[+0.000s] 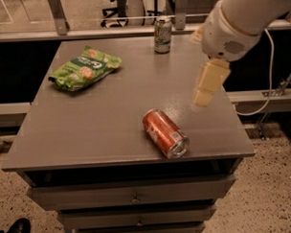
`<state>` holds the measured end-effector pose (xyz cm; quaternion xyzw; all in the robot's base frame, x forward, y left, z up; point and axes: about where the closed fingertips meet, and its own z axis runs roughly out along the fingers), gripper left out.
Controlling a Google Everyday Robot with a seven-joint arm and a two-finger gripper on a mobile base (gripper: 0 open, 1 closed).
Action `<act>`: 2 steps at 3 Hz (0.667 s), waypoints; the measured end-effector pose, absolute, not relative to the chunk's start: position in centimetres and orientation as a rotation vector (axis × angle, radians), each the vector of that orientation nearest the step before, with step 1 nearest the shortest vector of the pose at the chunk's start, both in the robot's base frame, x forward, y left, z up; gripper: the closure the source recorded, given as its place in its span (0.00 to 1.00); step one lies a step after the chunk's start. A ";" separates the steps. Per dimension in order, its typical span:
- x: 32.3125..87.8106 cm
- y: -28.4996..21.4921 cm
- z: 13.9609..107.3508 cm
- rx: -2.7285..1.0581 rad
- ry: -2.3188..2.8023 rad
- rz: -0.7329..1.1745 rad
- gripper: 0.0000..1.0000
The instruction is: Pick green rice chip bag
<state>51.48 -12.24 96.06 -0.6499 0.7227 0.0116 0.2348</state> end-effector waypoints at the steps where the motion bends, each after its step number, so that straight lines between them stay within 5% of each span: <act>1: 54.8 -7.1 95.9 -1.778 1.827 0.113 0.00; 2: 58.0 0.0 95.1 -1.755 1.669 0.215 0.00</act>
Offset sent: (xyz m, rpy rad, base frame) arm 0.0929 0.1906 -0.0189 0.3670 -0.1405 0.2640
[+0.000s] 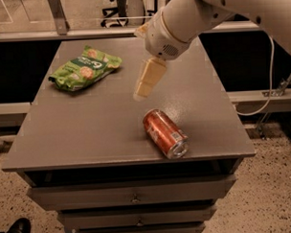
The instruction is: Pick green rice chip bag
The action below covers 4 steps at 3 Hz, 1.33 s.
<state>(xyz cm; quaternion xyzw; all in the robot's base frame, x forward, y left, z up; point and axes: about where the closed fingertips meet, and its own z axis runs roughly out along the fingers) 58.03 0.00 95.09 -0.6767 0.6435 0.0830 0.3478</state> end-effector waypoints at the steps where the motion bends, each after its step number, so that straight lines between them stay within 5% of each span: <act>1: 58.1 0.2 95.2 -1.753 1.657 0.224 0.00; 4: 62.1 9.4 91.6 -1.722 1.470 0.396 0.00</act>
Offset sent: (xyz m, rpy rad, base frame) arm 0.0044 0.0117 0.0032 0.0802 -0.0168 0.0499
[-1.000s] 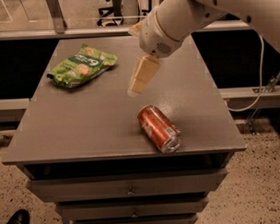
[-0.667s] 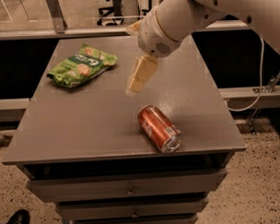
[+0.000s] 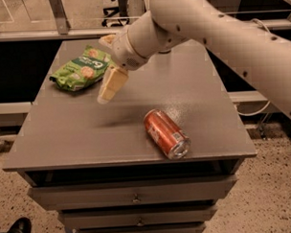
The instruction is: Pick green rice chip bag
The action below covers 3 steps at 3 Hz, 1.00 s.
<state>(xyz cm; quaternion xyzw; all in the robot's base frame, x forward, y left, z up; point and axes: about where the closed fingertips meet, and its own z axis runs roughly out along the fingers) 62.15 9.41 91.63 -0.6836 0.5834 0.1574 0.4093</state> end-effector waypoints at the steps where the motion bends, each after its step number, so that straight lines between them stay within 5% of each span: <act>1: 64.6 14.1 90.6 -1.694 1.415 0.446 0.00; 3: 70.0 20.2 86.5 -1.582 1.512 0.499 0.02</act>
Offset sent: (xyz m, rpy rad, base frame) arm 0.0757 0.1205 -0.0371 0.1442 0.0317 -0.0034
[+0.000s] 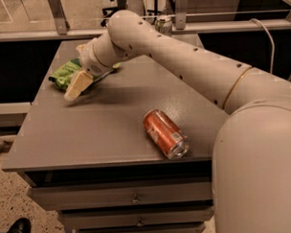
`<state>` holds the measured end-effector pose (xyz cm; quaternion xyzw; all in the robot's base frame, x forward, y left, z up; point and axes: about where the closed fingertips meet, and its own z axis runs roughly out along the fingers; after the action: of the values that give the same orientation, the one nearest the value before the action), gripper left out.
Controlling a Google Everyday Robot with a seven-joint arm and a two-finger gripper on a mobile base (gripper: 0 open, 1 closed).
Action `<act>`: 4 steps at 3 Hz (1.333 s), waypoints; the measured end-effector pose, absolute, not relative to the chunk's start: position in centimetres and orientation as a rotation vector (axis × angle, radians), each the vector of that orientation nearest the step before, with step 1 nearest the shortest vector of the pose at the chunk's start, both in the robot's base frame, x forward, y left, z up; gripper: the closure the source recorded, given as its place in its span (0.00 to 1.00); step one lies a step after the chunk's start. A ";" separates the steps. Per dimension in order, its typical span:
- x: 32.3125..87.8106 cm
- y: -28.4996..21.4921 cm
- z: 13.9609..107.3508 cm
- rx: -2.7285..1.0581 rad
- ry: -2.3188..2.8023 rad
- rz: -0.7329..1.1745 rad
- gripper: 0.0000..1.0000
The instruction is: Pick green rice chip bag
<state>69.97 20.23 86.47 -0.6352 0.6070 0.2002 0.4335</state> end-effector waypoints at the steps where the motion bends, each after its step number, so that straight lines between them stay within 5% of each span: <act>1: 70.8 20.4 85.9 -1.544 1.560 0.507 0.25; 4: 68.4 17.1 89.7 -1.513 1.535 0.443 0.95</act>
Offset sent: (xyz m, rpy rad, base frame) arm 0.0070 -0.0128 0.0004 0.0082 0.0515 -0.1031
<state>68.38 17.08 89.67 -0.6127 0.6219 0.1795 0.4534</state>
